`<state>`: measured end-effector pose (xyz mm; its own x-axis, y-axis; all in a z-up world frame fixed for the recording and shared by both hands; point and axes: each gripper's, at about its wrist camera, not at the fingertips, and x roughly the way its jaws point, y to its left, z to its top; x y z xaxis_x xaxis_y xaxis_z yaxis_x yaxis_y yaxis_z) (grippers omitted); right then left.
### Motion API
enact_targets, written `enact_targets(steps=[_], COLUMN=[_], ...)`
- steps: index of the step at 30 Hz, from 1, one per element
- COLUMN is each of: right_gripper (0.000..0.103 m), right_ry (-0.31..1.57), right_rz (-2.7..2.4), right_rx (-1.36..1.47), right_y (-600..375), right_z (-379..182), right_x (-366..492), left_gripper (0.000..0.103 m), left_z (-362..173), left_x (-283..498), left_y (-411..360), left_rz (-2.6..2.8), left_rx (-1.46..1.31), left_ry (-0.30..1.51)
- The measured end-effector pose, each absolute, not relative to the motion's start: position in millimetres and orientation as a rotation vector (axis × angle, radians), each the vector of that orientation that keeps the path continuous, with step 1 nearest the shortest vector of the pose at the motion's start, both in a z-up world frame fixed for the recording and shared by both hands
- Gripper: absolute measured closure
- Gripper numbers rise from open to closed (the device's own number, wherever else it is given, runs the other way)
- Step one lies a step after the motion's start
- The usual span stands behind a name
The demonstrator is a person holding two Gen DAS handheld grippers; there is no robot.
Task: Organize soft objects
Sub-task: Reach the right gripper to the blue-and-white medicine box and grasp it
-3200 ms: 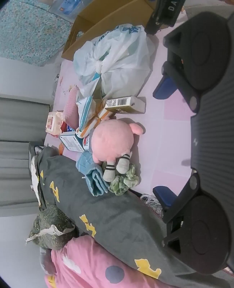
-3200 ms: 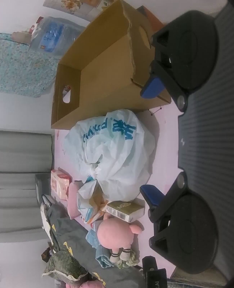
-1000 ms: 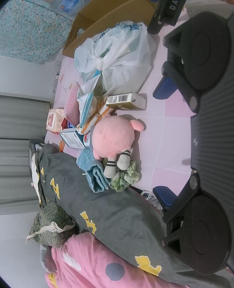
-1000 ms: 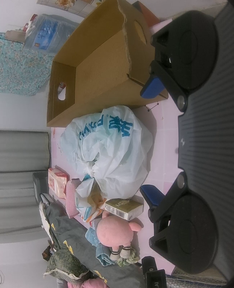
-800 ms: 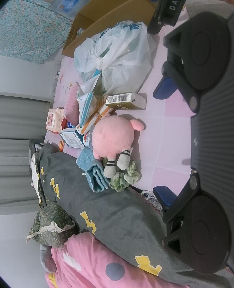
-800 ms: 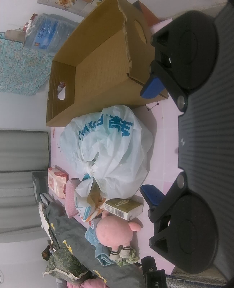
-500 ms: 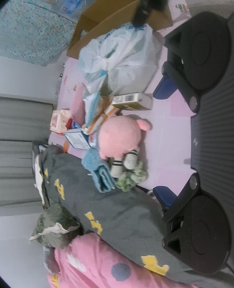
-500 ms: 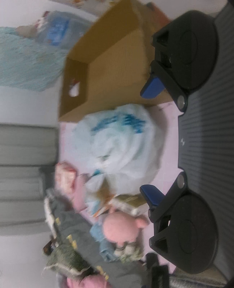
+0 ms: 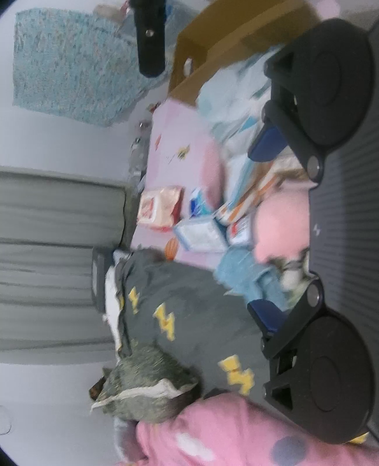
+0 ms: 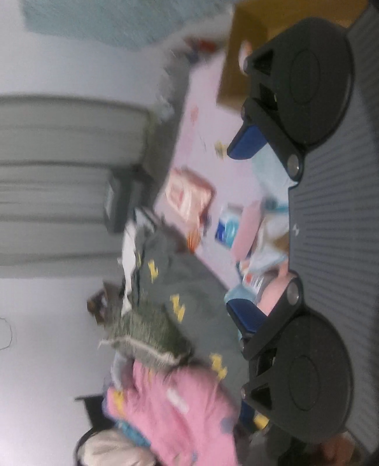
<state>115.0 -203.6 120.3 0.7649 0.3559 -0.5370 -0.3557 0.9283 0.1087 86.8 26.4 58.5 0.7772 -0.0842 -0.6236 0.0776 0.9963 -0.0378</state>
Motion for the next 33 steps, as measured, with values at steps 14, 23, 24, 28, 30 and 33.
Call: enact_targets(steps=[14,23,24,28,30,33], right_gripper=[0.049,0.063,0.071,0.080,0.083,0.084], right_ry=[1.159,1.264,1.277,1.277,1.271,1.261], right_rz=[0.436,0.405,0.411,0.450,0.475,0.490], right_rx=[0.312,0.292,0.301,0.345,0.396,0.455], right_y=[-129,-103,-104,-108,-116,-128], right_z=[8,-49,-54,-65,-66,-66], right_x=[360,424,426,430,433,438], left_gripper=[0.045,0.059,0.059,0.057,0.039,0.027], left_z=[17,-16,-18,-27,-31,-38], left_x=[225,287,289,304,314,333], left_y=[49,45,46,53,58,65], left_rz=[-0.142,-0.208,-0.217,-0.260,-0.273,-0.296], left_rx=[0.053,0.062,0.054,-0.026,-0.080,-0.174], left_ry=[0.902,0.993,0.999,1.045,1.075,1.116])
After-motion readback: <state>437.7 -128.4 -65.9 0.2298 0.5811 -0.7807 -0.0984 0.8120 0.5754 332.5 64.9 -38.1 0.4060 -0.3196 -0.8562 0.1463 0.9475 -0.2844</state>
